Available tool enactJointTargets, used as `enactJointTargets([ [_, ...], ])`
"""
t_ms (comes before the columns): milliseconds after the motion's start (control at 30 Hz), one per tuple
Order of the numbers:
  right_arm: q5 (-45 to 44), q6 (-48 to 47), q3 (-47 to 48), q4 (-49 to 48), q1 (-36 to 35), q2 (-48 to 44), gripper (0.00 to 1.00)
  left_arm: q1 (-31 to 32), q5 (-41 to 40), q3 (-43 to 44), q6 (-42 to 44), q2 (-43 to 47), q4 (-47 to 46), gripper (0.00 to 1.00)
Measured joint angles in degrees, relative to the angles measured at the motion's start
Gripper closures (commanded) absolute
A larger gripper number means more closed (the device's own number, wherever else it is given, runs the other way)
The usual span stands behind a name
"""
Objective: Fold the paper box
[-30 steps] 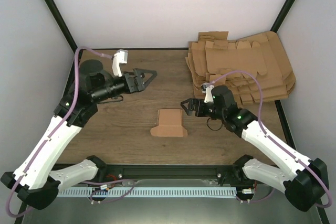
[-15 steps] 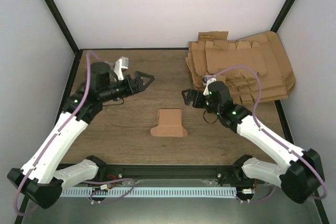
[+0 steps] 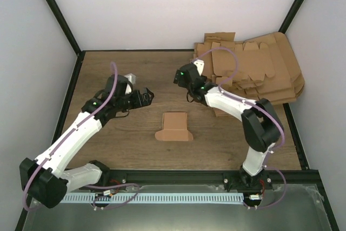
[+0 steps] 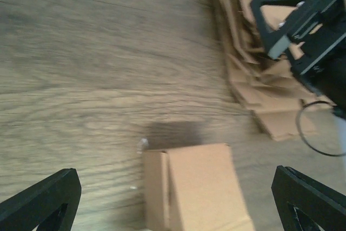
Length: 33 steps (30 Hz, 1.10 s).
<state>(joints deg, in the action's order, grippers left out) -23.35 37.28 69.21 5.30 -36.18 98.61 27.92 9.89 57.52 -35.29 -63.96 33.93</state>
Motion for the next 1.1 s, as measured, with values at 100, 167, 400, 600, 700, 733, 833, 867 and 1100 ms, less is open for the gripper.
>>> enactJointTargets([
  [100,-3.7,-0.1,5.7,1.6,-1.8,5.3,0.0,-0.3,-4.4,0.0,1.4,-1.8,1.1,0.0],
  [167,-5.6,-0.3,10.1,2.6,-2.4,8.6,0.0,-0.4,-5.8,0.0,2.1,-2.6,1.3,0.0],
  [400,-8.2,-1.3,15.7,5.2,-2.8,14.4,0.0,-0.4,-4.2,-3.2,3.5,-1.3,-1.8,0.0],
  [600,-2.4,-4.2,4.4,0.7,-2.1,7.0,0.0,-0.4,-1.0,-9.8,4.0,-1.1,-4.0,0.01],
  [700,3.0,-5.4,-1.7,0.2,-1.6,0.2,0.0,-0.4,0.2,-12.0,4.3,-1.0,-4.1,0.05],
  [733,5.0,-5.7,-3.3,0.2,-1.4,-2.1,0.0,-0.4,0.8,-12.5,4.3,-0.8,-4.1,0.08],
  [833,10.5,-6.7,-7.4,1.3,-1.1,-9.2,0.0,-0.4,2.2,-13.1,4.5,-0.1,-3.2,0.19],
  [867,12.8,-6.9,-9.0,2.3,-1.1,-12.0,0.0,-0.4,2.7,-13.1,4.3,0.0,-2.9,0.23],
  [1100,28.1,-6.0,-15.8,11.0,-1.0,-21.3,0.06,-0.1,14.2,-13.1,2.8,-4.6,-2.1,0.37],
])
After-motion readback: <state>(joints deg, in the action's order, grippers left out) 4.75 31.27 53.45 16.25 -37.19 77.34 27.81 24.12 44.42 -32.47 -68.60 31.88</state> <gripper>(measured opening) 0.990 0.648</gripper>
